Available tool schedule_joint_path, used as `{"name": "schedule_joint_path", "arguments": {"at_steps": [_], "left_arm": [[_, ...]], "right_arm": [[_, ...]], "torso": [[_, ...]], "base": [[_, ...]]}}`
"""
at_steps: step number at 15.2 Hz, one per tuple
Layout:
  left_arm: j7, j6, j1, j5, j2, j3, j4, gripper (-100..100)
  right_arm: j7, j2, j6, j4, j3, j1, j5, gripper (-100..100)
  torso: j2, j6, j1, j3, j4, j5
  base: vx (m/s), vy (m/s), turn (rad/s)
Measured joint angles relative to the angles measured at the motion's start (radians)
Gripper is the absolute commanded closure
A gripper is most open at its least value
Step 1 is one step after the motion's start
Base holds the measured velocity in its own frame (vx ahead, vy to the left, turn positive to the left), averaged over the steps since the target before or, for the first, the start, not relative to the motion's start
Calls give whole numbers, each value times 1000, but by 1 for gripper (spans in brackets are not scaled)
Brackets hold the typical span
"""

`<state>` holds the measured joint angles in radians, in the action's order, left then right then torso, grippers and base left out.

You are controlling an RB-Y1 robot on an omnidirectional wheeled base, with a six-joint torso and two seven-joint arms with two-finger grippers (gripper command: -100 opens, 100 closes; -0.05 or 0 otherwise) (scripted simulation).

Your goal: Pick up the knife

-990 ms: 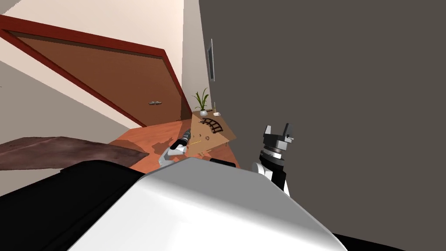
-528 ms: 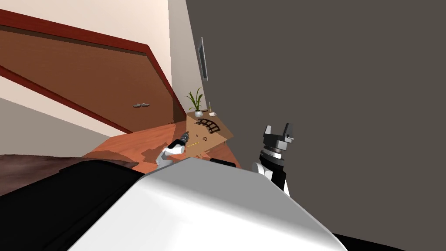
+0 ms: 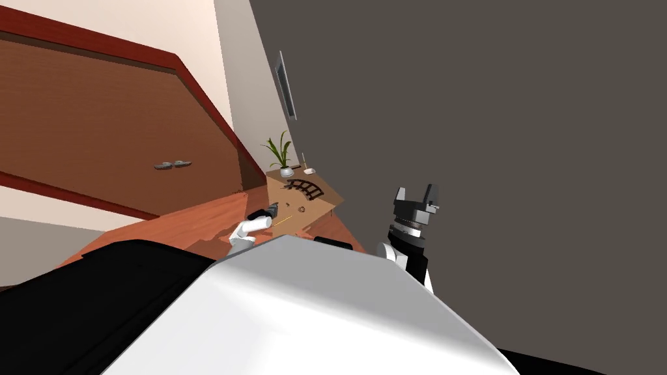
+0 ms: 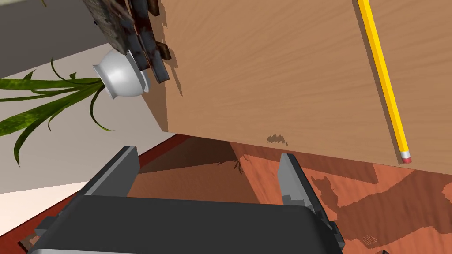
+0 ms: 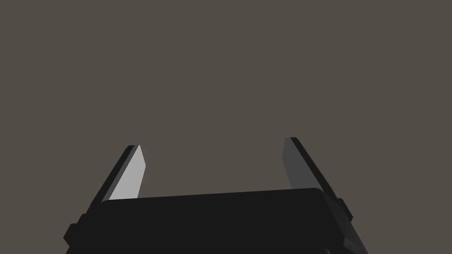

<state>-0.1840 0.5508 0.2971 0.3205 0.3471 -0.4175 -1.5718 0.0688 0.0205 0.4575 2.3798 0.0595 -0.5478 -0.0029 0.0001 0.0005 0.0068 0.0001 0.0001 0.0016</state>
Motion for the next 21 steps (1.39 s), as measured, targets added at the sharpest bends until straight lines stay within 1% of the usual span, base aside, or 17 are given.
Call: {"name": "schedule_joint_path", "arguments": {"at_steps": [1, 2, 3, 5, 7, 8, 10, 11, 13, 14, 15, 16, 17, 20, 21], "left_arm": [[-6, 20, 4, 10, 1, -10, 8, -100], [-9, 37, 2, 11, -1, -14, 14, -100], [-14, 55, -5, 19, 1, -24, 33, -100], [-22, 96, -6, 38, 9, -39, 48, -100], [-31, 137, -18, 54, 14, -58, 81, -100], [-34, 153, -22, 58, 16, -62, 92, -100], [-44, 185, -32, 78, 21, -79, 130, -100], [-47, 200, -35, 82, 22, -83, 137, -100], [-51, 245, -40, 101, 29, -103, 154, -100], [-54, 268, -45, 111, 30, -113, 169, -100], [-61, 287, -57, 124, 38, -122, 198, -100], [-68, 306, -59, 140, 40, -133, 219, -100], [-73, 326, -61, 152, 42, -142, 235, -100], [-78, 374, -73, 169, 43, -159, 269, -100], [-80, 394, -77, 181, 46, -169, 285, -100]], "right_arm": [[0, 0, 0, 0, 0, 0, 0, 0], [0, 0, 0, 0, 0, 0, 0, 0], [0, 0, 0, 0, 0, 0, 0, 0], [0, 0, 0, 0, 0, 0, 0, 0], [0, 0, 0, 0, 0, 0, 0, 0], [0, 0, 0, 0, 0, 0, 0, 0], [0, 0, 0, 0, 0, 0, 0, 0], [0, 0, 0, 0, 0, 0, 0, 0], [0, 0, 0, 0, 0, 0, 0, 0], [0, 0, 0, 0, 0, 0, 0, 0], [0, 0, 0, 0, 0, 0, 0, 0], [0, 0, 0, 0, 0, 0, 0, 0], [0, 0, 0, 0, 0, 0, 0, 0], [0, 0, 0, 0, 0, 0, 0, 0], [0, 0, 0, 0, 0, 0, 0, 0]], "torso": [[0, 0, 0, 0, 0, 0], [-1, -1, -1, 0, 0, 0], [-1, 0, -1, 0, 0, 0], [-1, -1, -1, -1, 0, 0], [-1, 0, -1, 0, 0, 0], [-1, -1, -1, -1, 0, 0], [-1, 0, -1, -1, 0, 0], [-2, -1, -1, -1, 0, 0], [-1, 0, -1, -1, 0, 0], [-1, 0, 0, -1, 0, 0], [-1, 0, 1, -1, 0, 0], [-1, 0, 1, 0, 0, 0], [-1, 0, 1, 0, 0, 0], [-2, 0, 0, -1, 0, 0], [-2, 0, 1, -1, 0, 0]], "base": [[-29, 42, -145], [-29, 40, -314], [-36, 45, -329], [-36, 37, -173], [-34, 42, -201], [-28, 41, -251], [-32, 43, -226], [-34, 42, -267], [-39, 48, -318], [-45, 61, -281], [-51, 69, -316], [-51, 67, -287], [-35, 50, -113], [-30, 49, -262], [-36, 60, -286]]}}
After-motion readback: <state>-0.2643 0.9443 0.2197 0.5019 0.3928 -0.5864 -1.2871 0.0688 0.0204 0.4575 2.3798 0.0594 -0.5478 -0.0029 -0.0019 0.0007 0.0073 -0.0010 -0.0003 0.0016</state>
